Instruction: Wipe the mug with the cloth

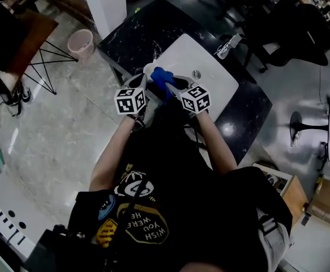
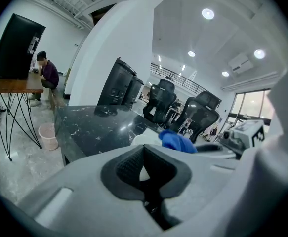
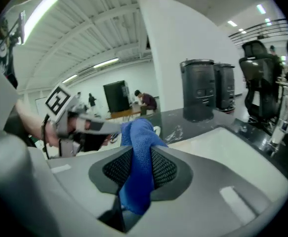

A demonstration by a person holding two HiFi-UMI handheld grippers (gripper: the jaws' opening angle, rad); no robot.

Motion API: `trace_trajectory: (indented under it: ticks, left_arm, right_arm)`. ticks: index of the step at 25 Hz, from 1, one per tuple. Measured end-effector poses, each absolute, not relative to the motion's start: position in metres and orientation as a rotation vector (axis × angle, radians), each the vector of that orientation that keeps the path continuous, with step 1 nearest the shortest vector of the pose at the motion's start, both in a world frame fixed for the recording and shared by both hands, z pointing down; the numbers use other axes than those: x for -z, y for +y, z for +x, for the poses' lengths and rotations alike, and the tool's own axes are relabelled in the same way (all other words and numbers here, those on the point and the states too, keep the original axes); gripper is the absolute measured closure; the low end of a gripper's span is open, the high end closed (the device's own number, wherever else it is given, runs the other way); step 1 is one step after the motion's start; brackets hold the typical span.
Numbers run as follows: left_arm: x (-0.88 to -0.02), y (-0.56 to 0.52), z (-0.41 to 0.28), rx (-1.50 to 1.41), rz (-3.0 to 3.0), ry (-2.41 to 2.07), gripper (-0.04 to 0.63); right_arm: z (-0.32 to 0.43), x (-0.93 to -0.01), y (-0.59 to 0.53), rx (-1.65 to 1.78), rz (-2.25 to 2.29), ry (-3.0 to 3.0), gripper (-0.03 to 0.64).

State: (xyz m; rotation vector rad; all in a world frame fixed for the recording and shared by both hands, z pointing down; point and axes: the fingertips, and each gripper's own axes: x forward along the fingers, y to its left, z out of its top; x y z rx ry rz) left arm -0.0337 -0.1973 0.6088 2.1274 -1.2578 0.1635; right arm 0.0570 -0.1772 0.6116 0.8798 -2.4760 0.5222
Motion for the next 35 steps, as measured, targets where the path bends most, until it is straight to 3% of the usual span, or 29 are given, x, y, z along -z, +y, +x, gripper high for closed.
trace_trajectory:
  ticks: [4,13,19,29,35]
  left_arm:
    - [-0.609,-0.197,-0.032,-0.163,2.126,-1.254,0.592]
    - [-0.608,-0.195,-0.027,-0.177,2.143,-1.235,0.592]
    - [-0.608,-0.194,-0.026,-0.169,2.144,-1.231,0.592]
    - [-0.610,-0.195,-0.027,-0.153,2.137,-1.227,0.592]
    - [-0.610,-0.192,-0.023,-0.152,2.143,-1.218,0.592]
  right_arm:
    - [0.080,-0.596,-0.225,-0.536,1.091,-2.438,0.518]
    - [0.031,-0.647,-0.125,-0.413,0.594,-2.393,0.518]
    - [0.068,-0.594,-0.206,-0.441,1.030,-2.520,0.518]
    - [0.044,-0.638,-0.139,-0.361,0.692,-2.433,0.520]
    - [0.079,-0.600,-0.198,-0.451,1.047,-2.469,0.522]
